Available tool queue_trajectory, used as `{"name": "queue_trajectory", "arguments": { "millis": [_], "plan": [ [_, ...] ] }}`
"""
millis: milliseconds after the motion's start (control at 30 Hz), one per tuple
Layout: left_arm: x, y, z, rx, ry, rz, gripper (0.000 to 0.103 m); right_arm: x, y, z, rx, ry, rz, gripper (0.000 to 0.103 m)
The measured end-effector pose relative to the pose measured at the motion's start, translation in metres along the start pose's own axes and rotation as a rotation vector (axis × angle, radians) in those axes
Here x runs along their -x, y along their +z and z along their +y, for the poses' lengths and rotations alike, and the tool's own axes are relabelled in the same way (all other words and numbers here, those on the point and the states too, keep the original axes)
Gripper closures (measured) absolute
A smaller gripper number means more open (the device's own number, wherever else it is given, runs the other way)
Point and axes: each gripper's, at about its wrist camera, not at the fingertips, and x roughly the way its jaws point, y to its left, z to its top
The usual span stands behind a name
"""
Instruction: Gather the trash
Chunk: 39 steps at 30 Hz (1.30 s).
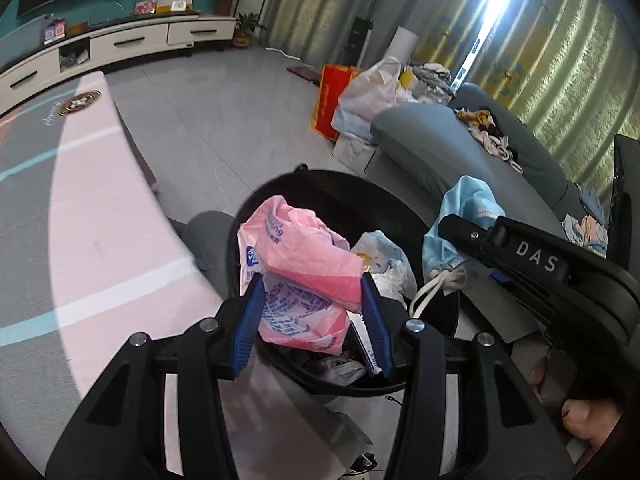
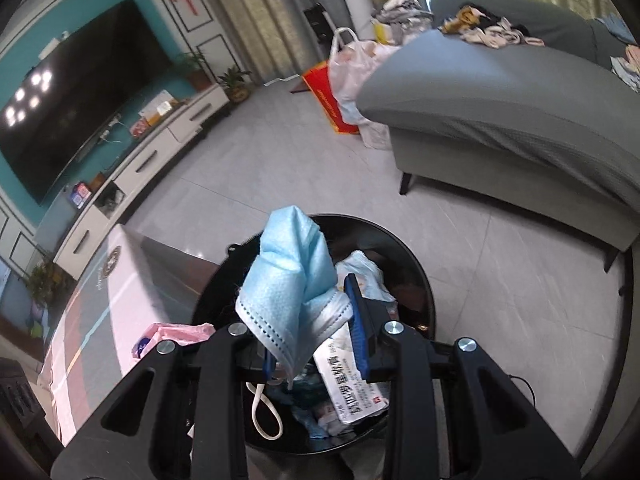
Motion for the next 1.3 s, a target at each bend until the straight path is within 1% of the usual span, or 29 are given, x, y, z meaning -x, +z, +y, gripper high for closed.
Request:
{"name": "queue_trajectory", "arguments": {
  "millis": [133,233,433,567,667,767,800,833,867,900,933,1000,1033,1100,1133,1167,1200,1233,1300],
  "plan": [
    [-0.015,0.001,-0.004,-0.015,-0.005,0.024,0.054,-0.009,-0.003,-0.004,-0.014,-0.013,0.029,0.072],
    [-0.025,0.002,-0.006,-0.029,0.007,0.037,0.054,-0.013,-0.003,-0.002,-0.008,-0.020,0.042,0.072],
    [-0.033,-0.001,-0.009,-0.035,0.018,0.051,0.053,-0.014,-0.005,-0.005,-0.013,-0.036,0.051,0.072],
    [-0.036,-0.001,-0.011,-0.030,0.012,0.063,0.053,-0.017,-0.003,-0.004,-0.014,-0.056,0.066,0.071],
    [-0.035,0.000,-0.013,-0.031,0.018,0.057,0.051,-0.016,-0.002,-0.005,-0.026,-0.058,0.062,0.065],
    [-0.031,0.000,-0.014,-0.031,0.028,0.043,0.047,-0.012,-0.002,-0.006,-0.031,-0.061,0.051,0.059],
    [-0.029,-0.001,-0.013,-0.028,0.027,0.038,0.044,-0.011,-0.003,-0.005,-0.028,-0.060,0.049,0.055],
    [-0.025,-0.001,-0.012,-0.023,0.024,0.030,0.037,-0.008,-0.003,-0.004,-0.025,-0.056,0.042,0.053],
    [-0.020,-0.001,-0.011,-0.014,0.024,0.014,0.034,-0.005,-0.002,-0.004,-0.027,-0.051,0.034,0.049],
    [-0.015,-0.001,-0.012,-0.013,0.026,0.005,0.028,-0.001,-0.002,-0.004,-0.029,-0.043,0.025,0.046],
    [-0.010,-0.001,-0.012,-0.018,0.029,-0.005,0.024,0.002,-0.002,-0.004,-0.031,-0.038,0.016,0.044],
    [0.001,0.000,-0.013,-0.029,0.031,-0.028,0.021,0.011,-0.001,-0.003,-0.033,-0.024,-0.012,0.034],
    [0.007,0.000,-0.013,-0.033,0.034,-0.040,0.016,0.014,-0.001,-0.002,-0.034,-0.019,-0.023,0.032],
    [0.020,0.001,-0.012,-0.034,0.039,-0.066,0.011,0.018,0.000,-0.001,-0.034,-0.006,-0.036,0.027],
    [0.027,0.002,-0.012,-0.034,0.041,-0.077,0.010,0.021,0.001,-0.001,-0.036,-0.004,-0.043,0.026],
    [0.034,0.002,-0.010,-0.031,0.042,-0.087,0.009,0.024,0.001,0.000,-0.038,-0.007,-0.052,0.022],
    [0.041,0.002,-0.010,-0.028,0.044,-0.096,0.006,0.029,0.002,0.000,-0.039,-0.015,-0.064,0.019],
    [0.047,0.004,-0.009,-0.026,0.044,-0.103,0.003,0.032,0.002,0.001,-0.038,-0.019,-0.073,0.017],
    [0.063,0.004,-0.005,-0.018,0.038,-0.121,0.003,0.042,0.002,0.001,-0.034,-0.020,-0.101,0.011]
  ]
}}
